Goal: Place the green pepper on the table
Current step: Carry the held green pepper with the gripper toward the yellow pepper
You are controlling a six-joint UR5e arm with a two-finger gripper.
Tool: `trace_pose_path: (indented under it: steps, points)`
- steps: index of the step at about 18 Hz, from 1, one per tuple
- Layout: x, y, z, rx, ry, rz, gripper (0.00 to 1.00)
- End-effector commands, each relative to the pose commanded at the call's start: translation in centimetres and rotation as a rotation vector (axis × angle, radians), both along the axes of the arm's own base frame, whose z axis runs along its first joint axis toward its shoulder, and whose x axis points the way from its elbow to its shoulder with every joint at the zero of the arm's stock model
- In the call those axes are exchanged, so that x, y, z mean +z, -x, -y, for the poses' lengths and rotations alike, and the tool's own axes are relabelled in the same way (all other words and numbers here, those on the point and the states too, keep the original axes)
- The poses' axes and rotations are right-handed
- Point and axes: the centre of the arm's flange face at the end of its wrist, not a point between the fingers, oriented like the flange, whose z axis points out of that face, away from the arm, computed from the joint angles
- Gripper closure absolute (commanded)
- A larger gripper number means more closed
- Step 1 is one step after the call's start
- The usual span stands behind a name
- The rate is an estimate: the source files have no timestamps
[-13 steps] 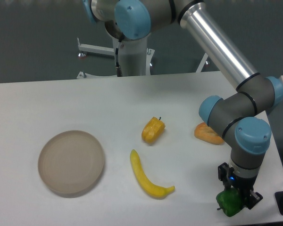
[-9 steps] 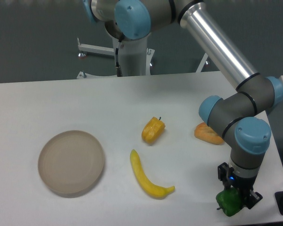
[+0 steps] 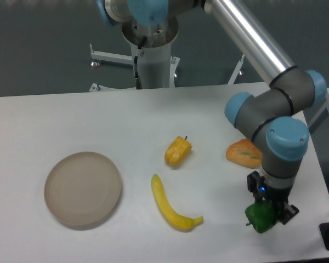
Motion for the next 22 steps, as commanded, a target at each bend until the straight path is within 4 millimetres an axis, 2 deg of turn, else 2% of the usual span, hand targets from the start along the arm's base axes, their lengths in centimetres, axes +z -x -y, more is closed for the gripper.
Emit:
trace_pose_path:
  steps: [5, 8, 11, 15, 19, 20, 22]
  points:
    - [1.3, -3.1, 3.2, 0.000, 0.035, 0.035, 0.63]
    - [0.9, -4.5, 5.2, 0.002, 0.080, 0.050, 0.63]
    - [-0.4, -4.7, 6.3, -0.028, 0.110, 0.053, 0.63]
    - [-1.9, -5.2, 5.4, -0.005, 0.115, 0.065, 0.63]
    - [-4.2, -7.0, 4.3, 0.098, 0.113, 0.106, 0.63]
    - [-4.7, -7.9, 3.5, 0.110, 0.106, 0.109, 0.63]
    - [-5.2, -8.5, 3.0, 0.159, 0.085, 0.134, 0.63]
